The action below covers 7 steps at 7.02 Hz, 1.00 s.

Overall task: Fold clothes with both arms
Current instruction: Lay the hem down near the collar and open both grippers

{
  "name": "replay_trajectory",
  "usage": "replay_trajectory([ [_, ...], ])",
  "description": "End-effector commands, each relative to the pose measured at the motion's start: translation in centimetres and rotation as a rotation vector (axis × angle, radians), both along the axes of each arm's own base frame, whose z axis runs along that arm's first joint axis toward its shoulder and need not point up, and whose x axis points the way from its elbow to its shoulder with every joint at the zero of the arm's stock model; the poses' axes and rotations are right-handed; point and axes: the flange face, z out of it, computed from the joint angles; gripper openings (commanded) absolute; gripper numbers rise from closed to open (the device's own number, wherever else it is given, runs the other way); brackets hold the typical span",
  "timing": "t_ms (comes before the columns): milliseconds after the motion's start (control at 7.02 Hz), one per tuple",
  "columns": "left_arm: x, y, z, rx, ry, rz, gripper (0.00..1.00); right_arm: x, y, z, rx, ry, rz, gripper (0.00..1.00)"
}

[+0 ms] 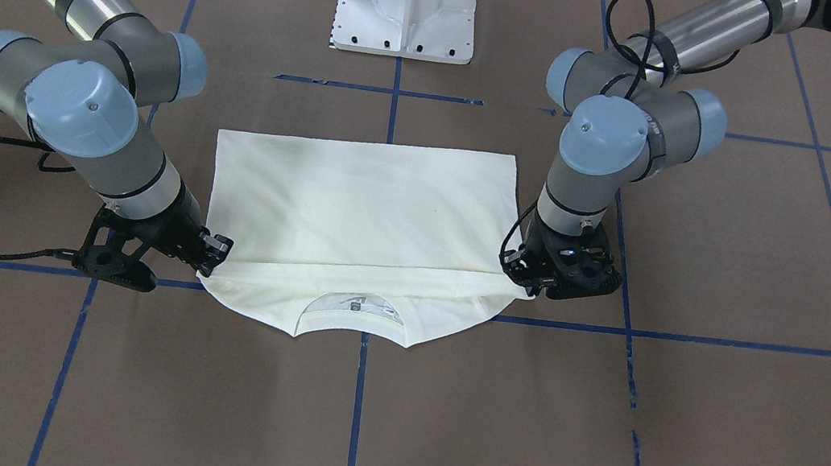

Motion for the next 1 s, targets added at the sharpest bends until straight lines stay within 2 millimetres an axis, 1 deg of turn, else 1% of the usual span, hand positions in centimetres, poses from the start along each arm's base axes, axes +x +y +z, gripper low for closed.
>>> replay_trajectory([
  [0,0.2,-0.4,0.3,0.0,0.001,-0.007,0.0,-0.2,-0.8,1.4,0.012,-0.016,0.008,0.0],
  [143,0.2,-0.4,0.3,0.001,0.001,-0.007,0.0,-0.2,-0.8,1.2,0.013,-0.019,0.007,0.0],
  [285,-0.3,-0.9,0.5,0.003,-0.003,-0.012,0.0,-0.1,-0.9,1.3,0.015,-0.017,0.008,0.0],
  [428,-0.4,-1.0,0.5,0.002,-0.004,-0.013,0.0,0.3,-1.2,1.3,0.012,-0.018,0.016,0.0],
  [570,-0.6,-1.1,0.5,0.002,-0.004,-0.016,0.31,0.5,-1.2,1.5,0.009,-0.018,0.018,0.99],
  [713,-0.7,-1.1,0.2,0.006,-0.001,-0.015,0.99,1.6,-1.2,1.1,0.014,-0.035,0.02,1.0],
  [855,-1.1,-0.8,-0.8,0.018,0.014,-0.016,1.0,3.1,1.1,1.7,0.014,-0.061,-0.005,1.0],
])
